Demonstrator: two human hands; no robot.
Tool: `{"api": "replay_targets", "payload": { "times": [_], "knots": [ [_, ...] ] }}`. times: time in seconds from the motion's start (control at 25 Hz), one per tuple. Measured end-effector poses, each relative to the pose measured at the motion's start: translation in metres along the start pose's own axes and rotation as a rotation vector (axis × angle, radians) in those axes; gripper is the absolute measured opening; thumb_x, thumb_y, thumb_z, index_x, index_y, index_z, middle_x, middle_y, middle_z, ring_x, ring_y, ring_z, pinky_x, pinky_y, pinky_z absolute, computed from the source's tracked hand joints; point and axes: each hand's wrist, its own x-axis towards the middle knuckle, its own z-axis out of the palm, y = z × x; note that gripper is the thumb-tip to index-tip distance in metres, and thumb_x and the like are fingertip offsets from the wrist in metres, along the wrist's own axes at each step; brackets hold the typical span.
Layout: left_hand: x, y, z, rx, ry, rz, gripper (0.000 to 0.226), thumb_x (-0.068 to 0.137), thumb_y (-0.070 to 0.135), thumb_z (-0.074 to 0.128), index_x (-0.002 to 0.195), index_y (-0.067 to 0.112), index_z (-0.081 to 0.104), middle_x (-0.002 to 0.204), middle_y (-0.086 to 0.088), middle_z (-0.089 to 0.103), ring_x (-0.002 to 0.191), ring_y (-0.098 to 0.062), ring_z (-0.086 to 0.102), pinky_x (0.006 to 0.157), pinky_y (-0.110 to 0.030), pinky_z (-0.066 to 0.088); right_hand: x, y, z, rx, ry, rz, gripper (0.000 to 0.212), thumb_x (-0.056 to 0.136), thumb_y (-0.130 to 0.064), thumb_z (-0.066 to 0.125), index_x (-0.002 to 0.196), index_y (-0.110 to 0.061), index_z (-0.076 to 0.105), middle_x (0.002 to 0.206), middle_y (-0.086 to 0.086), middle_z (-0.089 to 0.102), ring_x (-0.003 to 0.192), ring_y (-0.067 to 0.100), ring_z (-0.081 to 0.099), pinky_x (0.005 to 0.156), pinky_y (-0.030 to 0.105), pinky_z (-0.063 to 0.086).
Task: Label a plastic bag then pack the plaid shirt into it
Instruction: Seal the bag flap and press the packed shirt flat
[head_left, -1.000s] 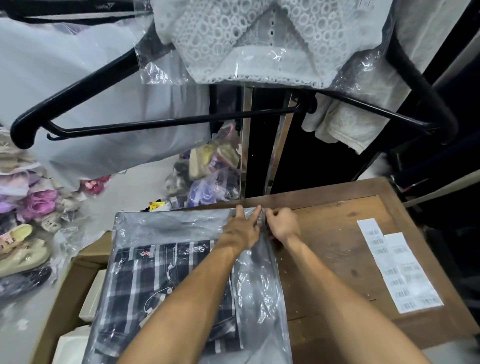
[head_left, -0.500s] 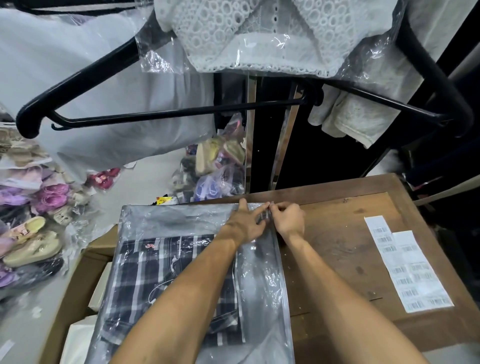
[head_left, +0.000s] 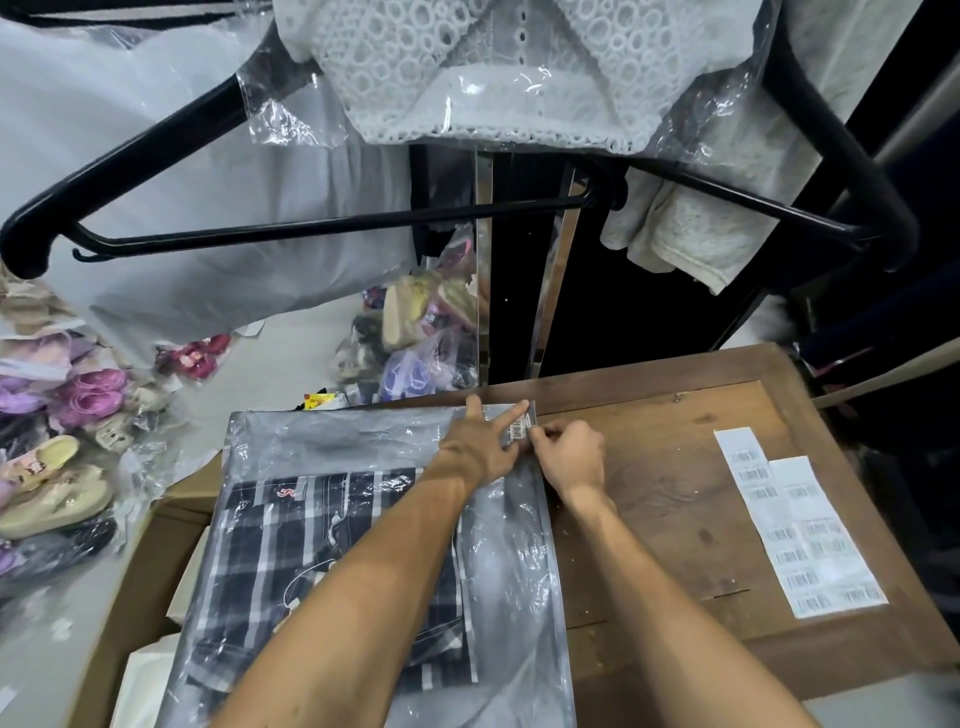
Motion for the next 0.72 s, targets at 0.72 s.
{"api": "replay_targets", "payload": {
  "times": [0.72],
  "knots": [
    [-0.016,0.007,0.024,-0.091,0.157,0.039,0.060,0.101,0.061,0.028,0.154,0.054,0.001,0.150,-0.020,0.023,0.134,-0.044,0.033,0.109,-0.060,0.036,-0.072,0.036,-0.011,-0.029,0.020,0.084,0.017,0.089,-0.030,0.070,0.092,-0.017,0.082,0.088,0.008,0.080,0.088,0.030,0.073,0.084,0.033,0.055]
  ]
}}
